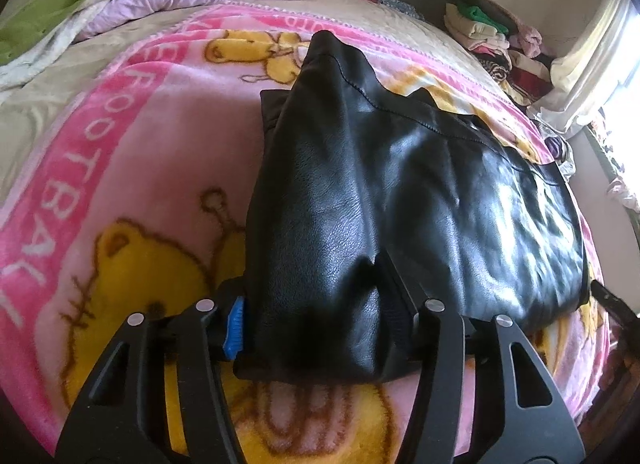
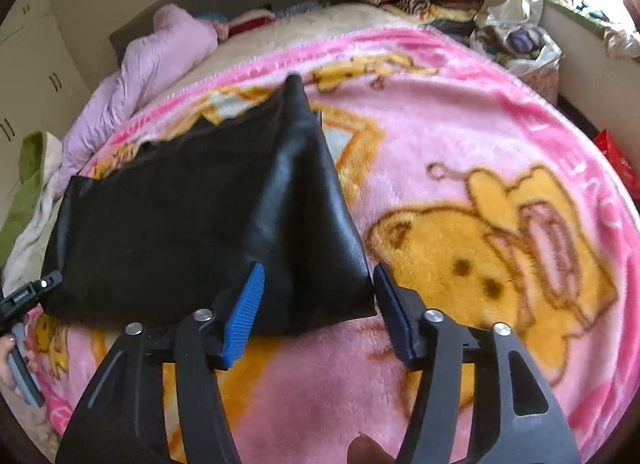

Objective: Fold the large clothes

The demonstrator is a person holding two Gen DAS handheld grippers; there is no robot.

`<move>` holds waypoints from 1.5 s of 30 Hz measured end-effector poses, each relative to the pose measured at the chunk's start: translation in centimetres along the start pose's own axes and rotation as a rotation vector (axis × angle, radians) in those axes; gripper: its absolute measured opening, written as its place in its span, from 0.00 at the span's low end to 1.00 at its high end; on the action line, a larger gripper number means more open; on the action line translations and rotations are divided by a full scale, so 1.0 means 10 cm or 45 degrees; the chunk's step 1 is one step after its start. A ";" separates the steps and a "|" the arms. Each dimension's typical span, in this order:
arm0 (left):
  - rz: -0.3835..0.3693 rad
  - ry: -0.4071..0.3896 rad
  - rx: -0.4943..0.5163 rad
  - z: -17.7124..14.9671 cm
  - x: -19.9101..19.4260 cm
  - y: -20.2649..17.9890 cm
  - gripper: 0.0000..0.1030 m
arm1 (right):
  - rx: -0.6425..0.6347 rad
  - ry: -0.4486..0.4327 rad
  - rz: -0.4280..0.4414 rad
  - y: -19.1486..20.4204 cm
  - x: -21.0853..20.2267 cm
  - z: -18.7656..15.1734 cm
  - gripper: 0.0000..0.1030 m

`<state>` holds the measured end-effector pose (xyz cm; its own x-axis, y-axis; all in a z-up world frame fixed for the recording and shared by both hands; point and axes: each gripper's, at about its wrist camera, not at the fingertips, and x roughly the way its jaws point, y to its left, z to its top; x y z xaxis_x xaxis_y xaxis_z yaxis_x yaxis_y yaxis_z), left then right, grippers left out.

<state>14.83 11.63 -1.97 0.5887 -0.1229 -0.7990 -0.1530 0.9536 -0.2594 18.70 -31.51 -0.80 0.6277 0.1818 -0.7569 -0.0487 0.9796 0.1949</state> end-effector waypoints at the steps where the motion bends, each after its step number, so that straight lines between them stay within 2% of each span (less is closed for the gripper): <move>1: 0.002 0.001 0.000 0.00 0.00 0.00 0.48 | -0.028 -0.031 0.007 0.05 -0.07 0.01 0.56; 4: 0.010 -0.006 0.001 -0.01 -0.02 0.01 0.51 | -0.098 -0.076 0.068 0.24 -0.21 0.02 0.60; 8: 0.002 -0.024 -0.010 -0.02 -0.08 0.03 0.60 | -0.183 -0.080 0.172 0.56 -0.24 0.02 0.60; 10: -0.009 -0.070 -0.036 -0.01 -0.15 0.08 0.72 | -0.249 -0.061 0.222 0.78 -0.20 -0.01 0.49; 11: -0.014 -0.100 -0.062 0.01 -0.20 0.12 0.76 | -0.280 -0.046 0.244 0.88 -0.18 -0.03 0.34; 13: -0.036 -0.113 -0.107 0.03 -0.23 0.18 0.77 | -0.358 -0.020 0.286 1.12 -0.11 -0.07 0.26; 15: -0.074 -0.104 -0.149 0.05 -0.21 0.23 0.84 | -0.434 -0.008 0.301 1.34 -0.05 -0.11 0.20; 19: -0.096 -0.050 -0.163 0.05 -0.07 0.21 0.90 | -0.483 0.028 0.345 1.59 0.07 -0.15 0.20; 23: -0.077 -0.007 -0.197 0.07 0.11 0.23 0.91 | -0.488 0.094 0.372 1.69 0.23 -0.21 0.18; 25: -0.056 0.018 -0.223 0.08 0.22 0.27 0.91 | -0.497 0.138 0.350 1.72 0.34 -0.28 0.18; 31: -0.059 -0.011 -0.273 0.13 0.36 0.30 0.92 | -0.564 0.210 0.265 1.82 0.57 -0.43 0.18; 32: -0.057 -0.016 -0.279 0.13 0.37 0.29 0.91 | -0.569 0.213 0.259 1.82 0.59 -0.44 0.18; 34: -0.071 -0.039 -0.290 0.14 0.38 0.27 0.78 | -0.566 0.217 0.267 1.81 0.62 -0.45 0.18; 35: -0.104 -0.048 -0.291 0.15 0.37 0.25 0.52 | -0.562 0.219 0.277 1.79 0.62 -0.44 0.18; 36: -0.126 -0.049 -0.284 0.16 0.36 0.21 0.49 | -0.561 0.222 0.283 1.78 0.61 -0.44 0.18; 38: -0.091 -0.067 -0.247 0.19 0.30 0.12 0.39 | -0.580 0.245 0.299 1.78 0.57 -0.39 0.18; 39: -0.094 -0.082 -0.239 0.20 0.25 0.09 0.32 | -0.586 0.265 0.316 1.78 0.55 -0.34 0.18; 40: -0.109 -0.100 -0.240 0.21 0.18 0.09 0.30 | -0.588 0.276 0.358 1.78 0.48 -0.22 0.18; 42: -0.134 -0.132 -0.230 0.25 0.07 0.06 0.23 | -0.581 0.198 0.398 1.80 0.37 -0.01 0.17; 43: -0.150 -0.151 -0.225 0.26 -0.01 0.03 0.22 | -0.576 0.129 0.392 1.80 0.31 0.15 0.17; 45: -0.176 -0.186 -0.219 0.29 -0.12 -0.03 0.20 | -0.557 0.062 0.376 1.82 0.30 0.40 0.17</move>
<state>16.48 12.27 0.67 0.7201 -0.1961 -0.6656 -0.1881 0.8681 -0.4593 22.82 -13.47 2.92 0.5018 0.4493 -0.7391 -0.5446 0.8280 0.1336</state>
